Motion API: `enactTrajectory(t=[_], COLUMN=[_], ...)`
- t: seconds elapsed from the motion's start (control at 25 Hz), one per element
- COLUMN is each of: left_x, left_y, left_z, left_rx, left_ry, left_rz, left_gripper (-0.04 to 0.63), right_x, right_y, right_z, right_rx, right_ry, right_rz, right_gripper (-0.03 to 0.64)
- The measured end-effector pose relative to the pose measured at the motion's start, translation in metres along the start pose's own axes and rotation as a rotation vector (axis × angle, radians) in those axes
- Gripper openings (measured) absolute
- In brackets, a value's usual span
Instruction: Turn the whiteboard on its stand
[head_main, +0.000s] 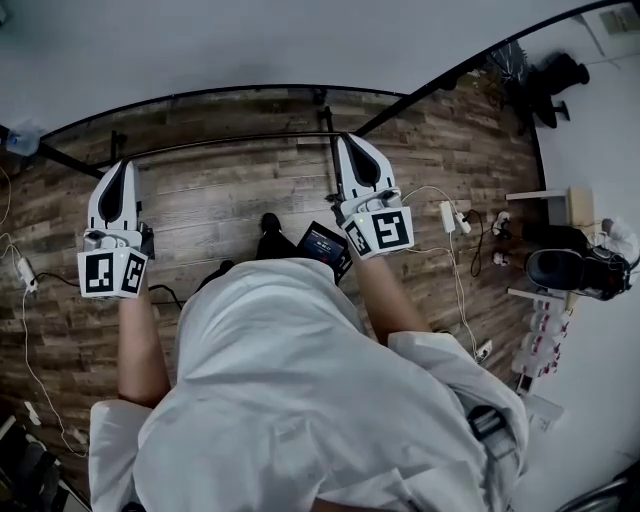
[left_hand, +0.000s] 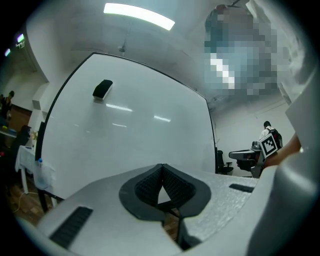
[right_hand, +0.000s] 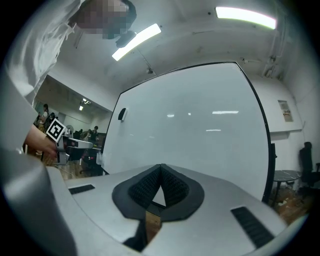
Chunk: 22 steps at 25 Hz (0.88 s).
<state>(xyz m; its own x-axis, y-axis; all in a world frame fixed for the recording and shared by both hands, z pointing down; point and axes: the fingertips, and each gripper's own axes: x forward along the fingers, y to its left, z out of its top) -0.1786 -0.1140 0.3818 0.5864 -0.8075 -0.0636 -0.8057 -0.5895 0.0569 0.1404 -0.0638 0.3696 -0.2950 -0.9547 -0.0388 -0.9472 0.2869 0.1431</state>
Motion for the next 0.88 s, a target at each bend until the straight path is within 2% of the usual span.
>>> enactTrajectory(t=[0.36, 0.64, 0.88], left_x=[-0.071, -0.082, -0.085], left_y=[0.016, 0.002, -0.006], left_z=[-0.003, -0.006, -0.018], left_rx=[0.009, 0.011, 0.035], left_ry=[-0.001, 0.002, 0.061], left_rz=[-0.018, 0.006, 0.056], left_gripper=[0.005, 0.005, 0.005], right_x=[-0.039, -0.056, -0.057], right_y=[0.062, 0.070, 0.068], right_z=[-0.004, -0.006, -0.019], right_rx=[0.013, -0.007, -0.004], right_ry=[0.011, 0.032, 0.064], right_rz=[-0.048, -0.075, -0.064], right_gripper=[-0.003, -0.003, -0.003])
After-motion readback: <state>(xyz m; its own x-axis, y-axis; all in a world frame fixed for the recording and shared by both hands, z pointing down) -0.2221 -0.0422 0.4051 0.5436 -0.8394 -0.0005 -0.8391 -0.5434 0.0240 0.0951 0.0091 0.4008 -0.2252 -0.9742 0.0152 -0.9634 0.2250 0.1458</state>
